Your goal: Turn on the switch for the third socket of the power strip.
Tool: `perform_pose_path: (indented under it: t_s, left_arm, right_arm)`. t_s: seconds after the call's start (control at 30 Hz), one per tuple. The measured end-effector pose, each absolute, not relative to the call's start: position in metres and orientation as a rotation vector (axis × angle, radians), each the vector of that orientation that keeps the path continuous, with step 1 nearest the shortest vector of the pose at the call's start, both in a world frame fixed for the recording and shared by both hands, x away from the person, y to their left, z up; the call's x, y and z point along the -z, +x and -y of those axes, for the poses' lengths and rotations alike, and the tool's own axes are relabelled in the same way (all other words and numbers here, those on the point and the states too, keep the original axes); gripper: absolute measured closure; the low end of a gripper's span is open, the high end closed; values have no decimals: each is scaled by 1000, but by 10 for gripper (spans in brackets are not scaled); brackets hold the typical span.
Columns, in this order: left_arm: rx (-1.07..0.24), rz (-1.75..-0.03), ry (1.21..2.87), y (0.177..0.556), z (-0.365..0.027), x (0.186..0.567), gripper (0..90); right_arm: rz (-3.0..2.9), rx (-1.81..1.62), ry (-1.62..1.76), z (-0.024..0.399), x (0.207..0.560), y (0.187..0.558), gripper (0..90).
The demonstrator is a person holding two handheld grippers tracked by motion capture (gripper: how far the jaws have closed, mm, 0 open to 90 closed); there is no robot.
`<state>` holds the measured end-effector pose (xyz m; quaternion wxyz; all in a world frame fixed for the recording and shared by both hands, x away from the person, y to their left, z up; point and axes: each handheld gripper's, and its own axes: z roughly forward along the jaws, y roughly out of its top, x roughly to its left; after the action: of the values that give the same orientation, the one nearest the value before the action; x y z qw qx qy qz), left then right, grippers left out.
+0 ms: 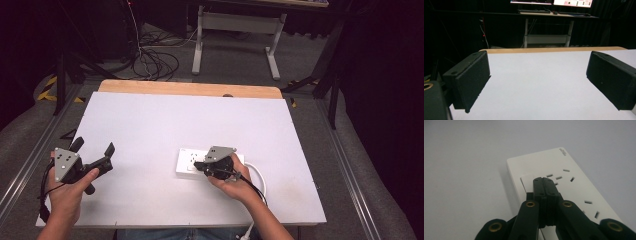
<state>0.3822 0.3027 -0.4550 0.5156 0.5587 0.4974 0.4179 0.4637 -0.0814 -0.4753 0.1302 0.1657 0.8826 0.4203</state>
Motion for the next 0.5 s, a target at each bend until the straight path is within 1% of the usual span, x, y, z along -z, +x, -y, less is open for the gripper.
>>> perform_pose_path:
  t_s: [0.43, 0.5]
  left_arm:
    - [-1002, -1195, 1343, 382, -303, 455, 54]
    - [-1002, -1196, 1342, 382, -303, 455, 54]
  right_arm:
    - [-2551, -1171, 442, 78, 472, 463, 900]
    - [-2543, -1190, 455, 79, 471, 463, 889]
